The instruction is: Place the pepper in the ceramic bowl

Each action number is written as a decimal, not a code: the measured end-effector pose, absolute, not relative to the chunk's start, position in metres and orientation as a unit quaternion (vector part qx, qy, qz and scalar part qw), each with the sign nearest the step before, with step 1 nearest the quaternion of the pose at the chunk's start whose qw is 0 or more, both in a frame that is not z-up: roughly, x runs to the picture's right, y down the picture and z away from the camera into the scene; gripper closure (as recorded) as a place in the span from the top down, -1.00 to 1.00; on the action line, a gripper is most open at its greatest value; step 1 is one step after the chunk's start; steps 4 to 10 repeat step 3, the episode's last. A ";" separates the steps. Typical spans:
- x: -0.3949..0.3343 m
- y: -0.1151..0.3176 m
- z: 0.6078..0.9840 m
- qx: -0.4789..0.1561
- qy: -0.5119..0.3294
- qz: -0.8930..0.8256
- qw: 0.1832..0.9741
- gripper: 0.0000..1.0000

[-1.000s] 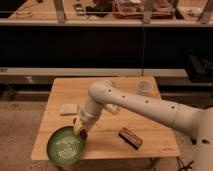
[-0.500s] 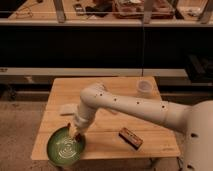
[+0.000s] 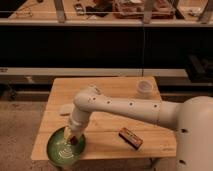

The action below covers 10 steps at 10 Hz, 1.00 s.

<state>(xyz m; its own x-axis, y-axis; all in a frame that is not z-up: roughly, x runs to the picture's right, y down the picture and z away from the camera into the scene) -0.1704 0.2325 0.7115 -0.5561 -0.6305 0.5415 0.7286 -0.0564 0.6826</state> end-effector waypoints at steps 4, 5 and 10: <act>-0.171 0.233 0.708 -0.046 -0.507 -0.721 0.470 0.60; -0.171 0.233 0.708 -0.046 -0.507 -0.721 0.470 0.60; -0.171 0.233 0.708 -0.046 -0.507 -0.721 0.470 0.60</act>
